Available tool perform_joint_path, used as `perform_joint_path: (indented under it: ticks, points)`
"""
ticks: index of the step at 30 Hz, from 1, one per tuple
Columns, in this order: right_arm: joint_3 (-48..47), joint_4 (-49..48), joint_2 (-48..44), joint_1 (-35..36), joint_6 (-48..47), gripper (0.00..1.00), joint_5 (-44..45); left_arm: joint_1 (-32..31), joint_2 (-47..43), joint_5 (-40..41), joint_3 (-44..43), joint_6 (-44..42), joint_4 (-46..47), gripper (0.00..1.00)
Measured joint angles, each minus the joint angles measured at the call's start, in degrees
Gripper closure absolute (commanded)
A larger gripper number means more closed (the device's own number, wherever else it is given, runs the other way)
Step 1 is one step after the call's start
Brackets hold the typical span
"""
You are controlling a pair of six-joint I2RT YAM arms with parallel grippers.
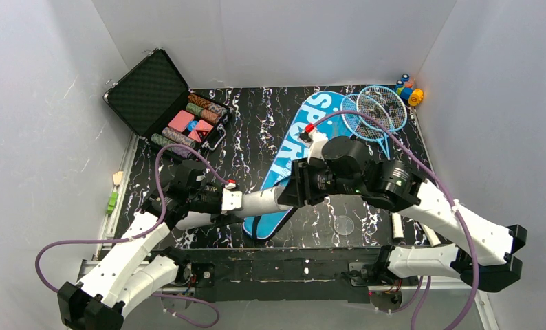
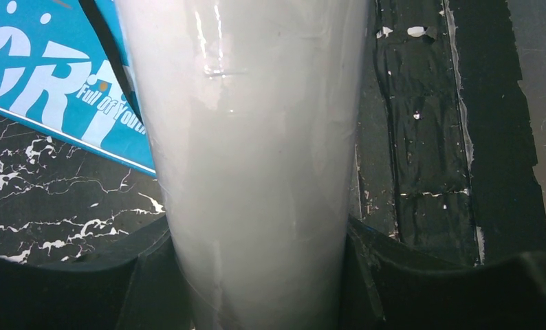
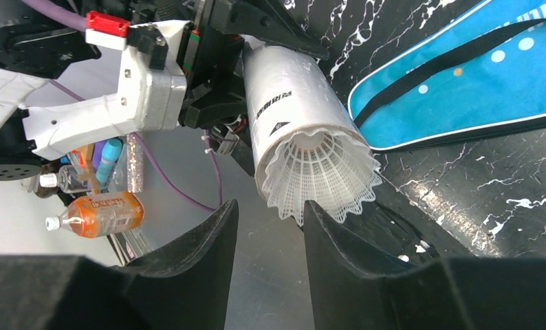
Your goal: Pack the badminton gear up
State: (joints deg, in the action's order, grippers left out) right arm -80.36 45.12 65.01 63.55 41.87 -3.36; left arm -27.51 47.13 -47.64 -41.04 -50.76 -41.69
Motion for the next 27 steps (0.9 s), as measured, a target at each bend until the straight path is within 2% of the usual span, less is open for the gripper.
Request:
perform_joint_path:
  ticks: [11,19,27]
  points:
    - [1.55,1.66,-9.18,-0.59,-0.22,0.36,7.96,0.00,0.00,-0.31,-0.44,0.04,-0.09,1.00]
    - [6.47,1.29,-3.65,-1.46,-0.35,0.35,9.20,0.00,0.00,-0.44,-1.64,0.50,-0.13,1.00]
    - [8.00,-0.55,-2.84,-2.78,-0.72,0.36,9.01,0.00,0.00,-1.03,-2.01,0.76,-0.17,1.00]
